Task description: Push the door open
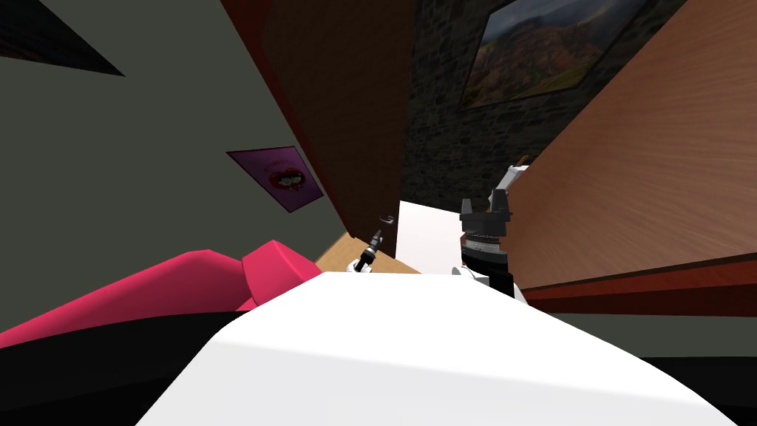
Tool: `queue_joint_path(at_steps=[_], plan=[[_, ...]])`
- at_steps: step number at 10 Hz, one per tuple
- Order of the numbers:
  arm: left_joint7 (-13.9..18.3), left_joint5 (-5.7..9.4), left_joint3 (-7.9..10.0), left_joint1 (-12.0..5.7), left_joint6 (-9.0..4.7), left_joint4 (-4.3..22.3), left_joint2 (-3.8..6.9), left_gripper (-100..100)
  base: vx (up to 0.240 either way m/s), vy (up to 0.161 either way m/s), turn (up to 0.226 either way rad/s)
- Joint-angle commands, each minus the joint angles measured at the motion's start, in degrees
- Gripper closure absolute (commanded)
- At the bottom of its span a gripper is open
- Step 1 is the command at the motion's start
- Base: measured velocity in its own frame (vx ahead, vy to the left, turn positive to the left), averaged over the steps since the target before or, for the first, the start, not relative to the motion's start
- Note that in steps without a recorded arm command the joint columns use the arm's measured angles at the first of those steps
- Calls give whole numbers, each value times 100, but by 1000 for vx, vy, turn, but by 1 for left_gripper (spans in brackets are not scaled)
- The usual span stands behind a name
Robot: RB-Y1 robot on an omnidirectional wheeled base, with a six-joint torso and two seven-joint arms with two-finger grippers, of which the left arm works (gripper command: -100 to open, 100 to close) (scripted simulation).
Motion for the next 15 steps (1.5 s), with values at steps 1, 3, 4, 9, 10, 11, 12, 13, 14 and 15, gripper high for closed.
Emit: queue_joint_path(at_steps=[1,3,4,9,10,11,12,13,14,15], plan=[[0,-1,-63,-46,19,118,-5,-100,60,166,-91],[-8,2,-69,-95,-42,257,-38,-100,45,122,-67],[-27,8,-50,-88,-65,287,-4,-100,113,-7,-35],[-74,24,11,-51,-116,326,-16,-100,187,-89,-29],[-84,27,24,-44,-127,334,-35,-100,173,-71,-28],[-95,31,39,-35,-140,344,-68,-100,175,-48,-38],[-102,33,48,-30,-147,349,-93,-100,155,-66,-25],[-95,30,39,-23,-130,319,-70,-100,62,-35,4],[-95,30,39,-23,-130,319,-70,100,-7,7,1],[-95,30,39,-23,-130,319,-70,100,-20,14,-13]])
